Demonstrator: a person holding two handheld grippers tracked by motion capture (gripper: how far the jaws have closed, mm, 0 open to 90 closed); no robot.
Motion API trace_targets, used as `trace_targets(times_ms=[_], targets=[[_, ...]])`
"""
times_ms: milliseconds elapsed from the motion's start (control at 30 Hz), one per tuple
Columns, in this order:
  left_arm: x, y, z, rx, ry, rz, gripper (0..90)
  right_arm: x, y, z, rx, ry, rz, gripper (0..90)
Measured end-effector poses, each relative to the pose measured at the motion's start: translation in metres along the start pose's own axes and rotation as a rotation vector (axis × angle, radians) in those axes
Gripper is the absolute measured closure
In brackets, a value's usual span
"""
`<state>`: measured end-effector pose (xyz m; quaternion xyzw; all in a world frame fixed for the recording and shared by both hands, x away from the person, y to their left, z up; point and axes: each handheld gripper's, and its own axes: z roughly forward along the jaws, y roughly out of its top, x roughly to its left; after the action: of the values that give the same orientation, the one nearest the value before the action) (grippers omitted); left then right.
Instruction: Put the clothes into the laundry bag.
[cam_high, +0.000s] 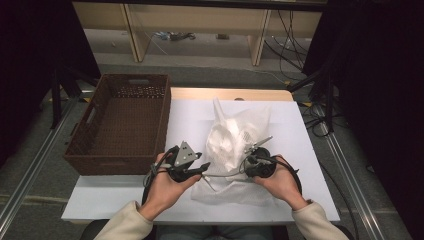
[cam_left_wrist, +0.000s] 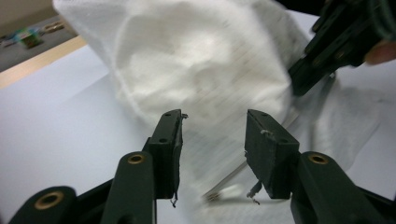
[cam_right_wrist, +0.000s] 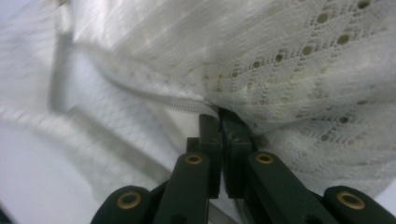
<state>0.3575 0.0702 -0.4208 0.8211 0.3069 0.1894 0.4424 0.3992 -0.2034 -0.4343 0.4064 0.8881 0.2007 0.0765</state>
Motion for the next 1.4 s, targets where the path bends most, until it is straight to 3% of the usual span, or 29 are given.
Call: trace_targets(times_ms=[33,100,167,200,267,300,367,400,467,567,600,633,700,733,800,833,900,1000,1033,1067,1100,1200,1267,1300,1367,1400], targets=[[0.000,-0.003,0.002,-0.002,-0.001,-0.021,55.2,-0.003,0.000,-0.001,-0.002,-0.008,0.010,89.4],[0.000,-0.007,0.004,0.019,-0.016,-0.012,54.8,-0.007,0.000,-0.002,0.002,-0.017,0.030,89.3],[-0.002,-0.009,0.006,0.033,-0.032,-0.007,54.1,-0.009,-0.001,-0.001,-0.002,-0.011,0.017,88.6],[-0.004,-0.010,0.007,0.037,-0.039,-0.008,53.3,-0.007,-0.001,-0.003,-0.005,-0.002,0.024,88.1],[-0.004,-0.012,0.006,0.034,-0.040,0.026,50.6,-0.001,-0.001,-0.008,-0.017,0.042,0.021,84.9],[-0.004,-0.013,0.005,0.039,-0.038,0.012,49.4,0.003,-0.001,-0.012,-0.028,0.066,0.019,82.8],[-0.004,-0.016,0.004,0.022,-0.033,-0.002,46.2,0.011,0.000,-0.019,-0.040,0.066,0.012,79.2],[-0.003,-0.017,0.003,0.025,-0.029,0.017,44.4,0.016,0.000,-0.024,-0.046,0.062,0.010,77.1],[-0.004,-0.021,0.001,0.027,-0.032,-0.015,42.2,0.023,0.001,-0.030,-0.050,0.059,0.029,75.2],[-0.002,-0.025,-0.001,0.030,-0.034,0.009,39.2,0.030,0.002,-0.042,-0.103,0.009,0.023,73.4],[-0.002,-0.026,-0.002,0.028,-0.025,0.007,38.8,0.031,0.003,-0.046,-0.109,0.014,0.025,72.7],[-0.003,-0.027,-0.002,0.018,-0.023,-0.034,38.6,0.032,0.003,-0.049,-0.120,0.024,0.016,72.7],[0.000,-0.029,-0.003,0.021,-0.017,-0.019,38.3,0.037,0.004,-0.055,-0.123,0.039,0.007,71.9],[-0.001,-0.029,-0.003,0.012,-0.022,-0.037,38.3,0.040,0.004,-0.057,-0.120,0.063,0.014,71.1],[0.000,-0.031,-0.004,0.014,-0.012,-0.027,38.2,0.044,0.005,-0.058,-0.124,0.097,-0.031,70.2],[0.000,-0.031,-0.005,0.021,-0.008,-0.026,38.2,0.049,0.005,-0.058,-0.114,0.103,-0.013,69.4],[0.001,-0.032,-0.006,0.013,-0.007,-0.023,38.3,0.051,0.006,-0.056,-0.121,0.121,-0.052,68.4],[0.002,-0.034,-0.010,0.011,0.006,-0.024,38.3,0.060,0.007,-0.055,-0.129,0.172,-0.053,67.8],[0.001,-0.035,-0.010,-0.002,0.009,-0.037,38.3,0.062,0.008,-0.056,-0.146,0.165,-0.067,67.8],[0.003,-0.035,-0.011,0.001,0.010,-0.025,38.3,0.064,0.010,-0.056,-0.157,0.163,-0.062,67.8],[0.001,-0.037,-0.011,-0.015,0.016,-0.051,38.4,0.063,0.012,-0.053,-0.172,0.166,-0.071,67.8],[0.004,-0.039,-0.014,0.000,0.025,-0.033,38.5,0.067,0.015,-0.041,-0.163,0.204,-0.065,67.3],[0.005,-0.041,-0.014,-0.005,0.021,-0.034,38.5,0.071,0.016,-0.034,-0.129,0.200,-0.035,66.5],[0.005,-0.043,-0.014,-0.008,0.025,-0.055,38.5,0.070,0.017,-0.031,-0.131,0.207,-0.044,66.4],[0.007,-0.044,-0.016,0.001,0.024,-0.033,38.5,0.069,0.018,-0.028,-0.126,0.195,-0.045,66.0],[0.007,-0.044,-0.015,0.001,0.021,-0.045,38.5,0.069,0.019,-0.028,-0.127,0.202,-0.044,65.8]])
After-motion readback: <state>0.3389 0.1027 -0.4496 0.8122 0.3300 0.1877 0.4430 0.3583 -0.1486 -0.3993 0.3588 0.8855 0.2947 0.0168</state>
